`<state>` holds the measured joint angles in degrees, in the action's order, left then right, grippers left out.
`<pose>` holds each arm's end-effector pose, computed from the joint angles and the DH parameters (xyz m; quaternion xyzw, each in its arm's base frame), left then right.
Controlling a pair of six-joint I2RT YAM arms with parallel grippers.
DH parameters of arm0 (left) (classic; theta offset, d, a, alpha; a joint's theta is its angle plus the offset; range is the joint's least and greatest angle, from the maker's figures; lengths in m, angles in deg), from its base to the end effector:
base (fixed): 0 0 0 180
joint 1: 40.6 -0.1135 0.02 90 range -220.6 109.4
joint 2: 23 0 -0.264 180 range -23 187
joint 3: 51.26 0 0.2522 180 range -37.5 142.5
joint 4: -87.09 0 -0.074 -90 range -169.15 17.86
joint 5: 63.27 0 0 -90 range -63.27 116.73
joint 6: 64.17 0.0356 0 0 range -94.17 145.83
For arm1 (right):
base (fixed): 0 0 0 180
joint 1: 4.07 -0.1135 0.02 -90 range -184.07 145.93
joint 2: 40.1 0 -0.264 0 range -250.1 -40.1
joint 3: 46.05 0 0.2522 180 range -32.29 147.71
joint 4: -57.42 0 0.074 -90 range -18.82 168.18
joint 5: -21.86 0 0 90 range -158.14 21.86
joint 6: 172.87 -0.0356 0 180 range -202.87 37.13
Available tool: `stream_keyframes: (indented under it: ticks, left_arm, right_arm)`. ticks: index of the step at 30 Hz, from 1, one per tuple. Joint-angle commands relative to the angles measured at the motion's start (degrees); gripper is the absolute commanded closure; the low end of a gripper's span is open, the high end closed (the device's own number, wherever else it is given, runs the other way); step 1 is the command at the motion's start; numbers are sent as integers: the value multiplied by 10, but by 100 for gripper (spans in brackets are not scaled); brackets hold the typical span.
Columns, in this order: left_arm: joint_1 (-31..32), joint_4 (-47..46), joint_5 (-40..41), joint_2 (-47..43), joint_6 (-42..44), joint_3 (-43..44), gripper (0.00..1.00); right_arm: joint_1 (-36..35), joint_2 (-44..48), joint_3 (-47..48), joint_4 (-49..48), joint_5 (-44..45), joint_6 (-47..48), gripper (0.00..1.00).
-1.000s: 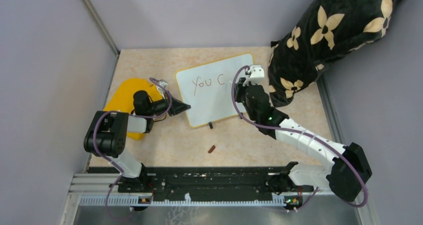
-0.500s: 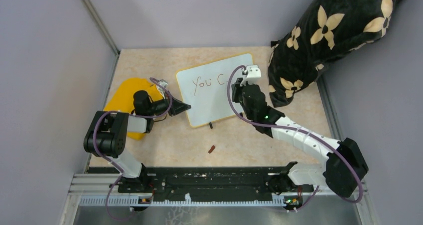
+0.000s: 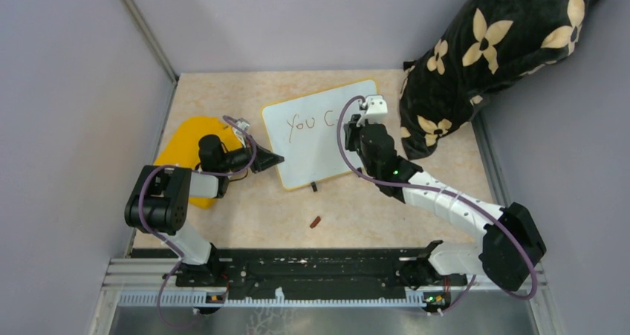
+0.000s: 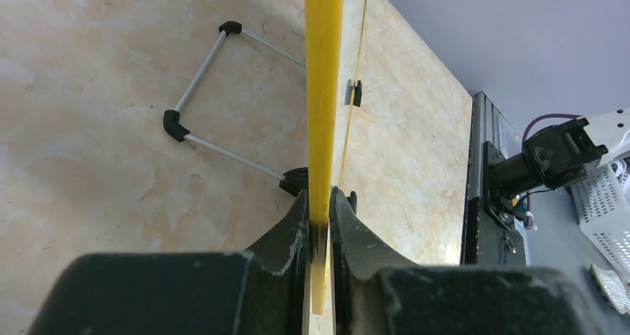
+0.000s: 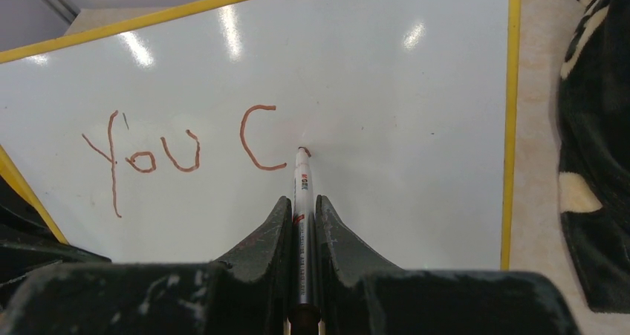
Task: Write a sentence on the whiteboard
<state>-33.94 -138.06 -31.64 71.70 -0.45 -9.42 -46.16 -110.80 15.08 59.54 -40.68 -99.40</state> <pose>0.2803 -0.0632 0.1631 0.2041 0.7025 -0.5150 0.4468 0.2224 0.1787 0.2993 -0.0205 0.7678 0.1398 0.6250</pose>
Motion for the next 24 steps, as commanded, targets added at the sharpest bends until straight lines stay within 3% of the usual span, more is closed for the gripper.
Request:
stream_keyframes:
  ticks: [1,13,24]
  left_arm:
    - [5,28,20,0,26,5,100]
    - [6,32,21,-2,29,4,100]
    - [10,37,23,-2,32,5,100]
  right_arm:
    - [6,-6,31,-38,-22,7,100]
    - [6,-4,22,-8,-48,8,100]
    - [6,12,13,28,-13,8,100]
